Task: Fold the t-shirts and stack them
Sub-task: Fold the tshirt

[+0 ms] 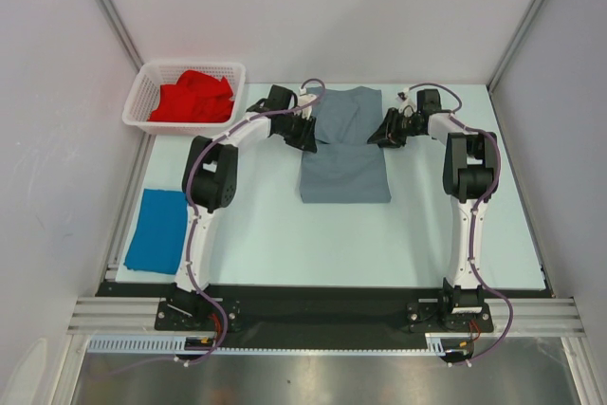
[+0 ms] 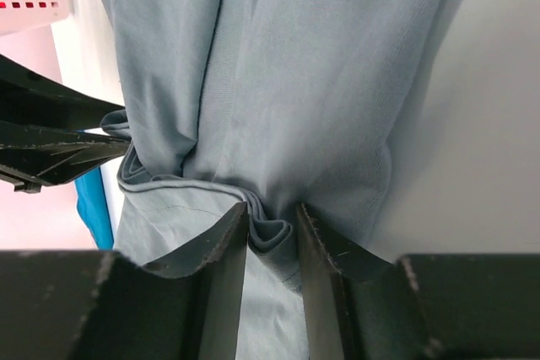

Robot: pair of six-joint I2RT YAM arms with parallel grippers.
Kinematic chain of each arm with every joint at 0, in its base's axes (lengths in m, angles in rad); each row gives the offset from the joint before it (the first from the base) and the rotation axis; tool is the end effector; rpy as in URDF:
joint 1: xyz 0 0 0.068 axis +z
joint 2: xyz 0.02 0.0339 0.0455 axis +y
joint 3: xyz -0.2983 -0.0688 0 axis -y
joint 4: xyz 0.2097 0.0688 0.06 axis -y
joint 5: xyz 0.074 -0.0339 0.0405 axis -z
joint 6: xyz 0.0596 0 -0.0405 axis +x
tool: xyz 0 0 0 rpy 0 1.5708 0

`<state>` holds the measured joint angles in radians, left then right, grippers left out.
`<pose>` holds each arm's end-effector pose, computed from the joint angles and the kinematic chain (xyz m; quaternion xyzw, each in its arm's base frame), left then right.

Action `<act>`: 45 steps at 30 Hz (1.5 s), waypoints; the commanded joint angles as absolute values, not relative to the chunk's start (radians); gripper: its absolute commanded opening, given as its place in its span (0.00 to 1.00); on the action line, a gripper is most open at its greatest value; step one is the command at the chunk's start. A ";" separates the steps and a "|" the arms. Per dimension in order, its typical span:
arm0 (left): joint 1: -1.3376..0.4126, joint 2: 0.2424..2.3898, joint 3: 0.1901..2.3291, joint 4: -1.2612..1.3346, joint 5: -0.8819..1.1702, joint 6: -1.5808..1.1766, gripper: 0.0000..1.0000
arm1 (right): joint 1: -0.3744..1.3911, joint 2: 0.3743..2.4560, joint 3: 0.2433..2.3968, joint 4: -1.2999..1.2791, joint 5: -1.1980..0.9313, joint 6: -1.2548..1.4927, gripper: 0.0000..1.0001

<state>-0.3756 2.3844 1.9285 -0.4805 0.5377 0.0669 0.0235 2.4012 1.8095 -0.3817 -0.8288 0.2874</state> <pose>0.4778 -0.2212 0.1791 0.2818 0.8755 -0.2956 0.2583 0.5108 0.0560 0.1531 -0.0024 0.8828 0.4219 0.2065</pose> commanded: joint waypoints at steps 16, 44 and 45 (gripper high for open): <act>-0.364 2.387 1.974 -0.416 0.629 0.006 0.26 | 0.021 2.387 1.738 -0.354 -0.807 0.239 0.39; -0.347 2.329 1.902 -0.367 0.661 -0.141 0.00 | 0.009 2.315 1.661 -0.192 -0.890 0.403 0.06; -0.347 2.304 1.878 -0.347 0.666 -0.164 0.00 | 0.009 2.304 1.654 -0.184 -0.893 0.435 0.04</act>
